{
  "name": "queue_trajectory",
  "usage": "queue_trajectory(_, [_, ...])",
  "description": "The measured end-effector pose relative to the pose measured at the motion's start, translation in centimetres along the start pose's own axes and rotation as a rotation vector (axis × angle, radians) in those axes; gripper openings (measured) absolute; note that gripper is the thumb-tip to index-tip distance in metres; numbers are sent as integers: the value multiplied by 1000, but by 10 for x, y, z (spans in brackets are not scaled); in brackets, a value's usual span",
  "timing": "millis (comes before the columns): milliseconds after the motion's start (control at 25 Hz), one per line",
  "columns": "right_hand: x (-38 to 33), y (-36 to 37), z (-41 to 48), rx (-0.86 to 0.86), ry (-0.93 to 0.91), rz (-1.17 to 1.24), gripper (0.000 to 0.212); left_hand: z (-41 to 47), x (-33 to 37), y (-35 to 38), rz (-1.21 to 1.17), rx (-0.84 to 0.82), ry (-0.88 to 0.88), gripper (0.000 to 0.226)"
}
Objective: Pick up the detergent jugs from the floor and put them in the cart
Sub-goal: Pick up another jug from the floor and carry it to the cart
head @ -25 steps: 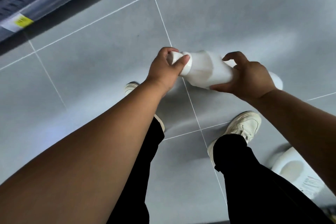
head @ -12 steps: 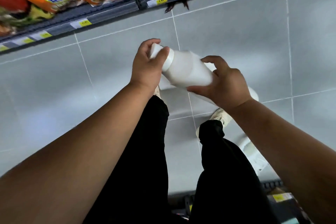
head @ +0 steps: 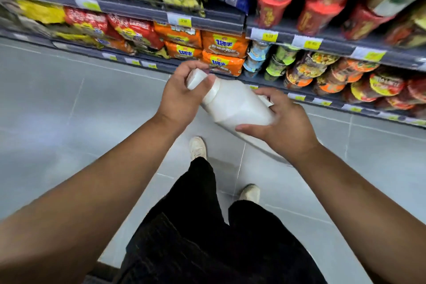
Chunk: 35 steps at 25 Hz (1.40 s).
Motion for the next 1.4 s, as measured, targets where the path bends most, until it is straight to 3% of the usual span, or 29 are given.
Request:
queue_trajectory(240, [-108,-17,-29,-113,-160,13,72,-61,77,-79,-46,74,94,30])
queue_trajectory(440, [-199,17,-31,-260,-246,-35,72,-95,105,-167,-62,292,92,35])
queue_trajectory(760, [-368,121,-10,-433,-414,-145,74,-106,124,-341,-221,659,93,30])
queue_trajectory(1160, [-587,259,35,-576,-593,-161,62,-82,153,-575,-211,781,112,45])
queue_trajectory(1400, [-718,370,88,-683,-665,-135,72,-45,156,-726,-215,925,97,41])
Point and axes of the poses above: each hand's wrist, its own z-axis towards the middle knuckle, its own y-axis out of the palm, x = y × z, the point moved 5 cm from there along z, towards the middle knuckle, and after that the axes turned 9 degrees about -z, right-handed, at the moved point
